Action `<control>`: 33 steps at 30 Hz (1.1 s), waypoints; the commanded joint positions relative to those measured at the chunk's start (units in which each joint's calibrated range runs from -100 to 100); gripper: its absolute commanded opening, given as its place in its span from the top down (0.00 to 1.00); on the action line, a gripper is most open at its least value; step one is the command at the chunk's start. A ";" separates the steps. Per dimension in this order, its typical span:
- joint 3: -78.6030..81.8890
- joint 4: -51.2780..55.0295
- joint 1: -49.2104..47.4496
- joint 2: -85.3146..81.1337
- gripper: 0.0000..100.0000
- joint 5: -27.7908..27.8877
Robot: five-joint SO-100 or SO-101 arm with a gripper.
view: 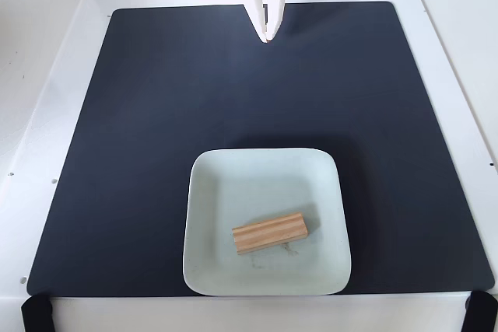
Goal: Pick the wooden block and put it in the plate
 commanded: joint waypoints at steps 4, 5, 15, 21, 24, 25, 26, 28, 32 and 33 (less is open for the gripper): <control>0.25 12.12 1.81 -0.26 0.99 20.29; 0.25 12.12 1.81 -0.26 0.99 20.50; 0.25 12.12 1.36 -0.18 0.99 20.29; 0.25 12.12 1.36 -0.01 0.99 20.45; 0.25 12.12 1.36 0.08 0.99 20.29; 0.25 12.12 1.36 0.08 0.99 20.29; 0.25 12.12 1.36 0.08 0.99 20.29; 0.25 12.12 1.36 0.08 0.99 20.29; 0.25 12.12 1.36 0.08 0.99 20.29; 0.25 12.12 1.36 0.08 0.99 20.29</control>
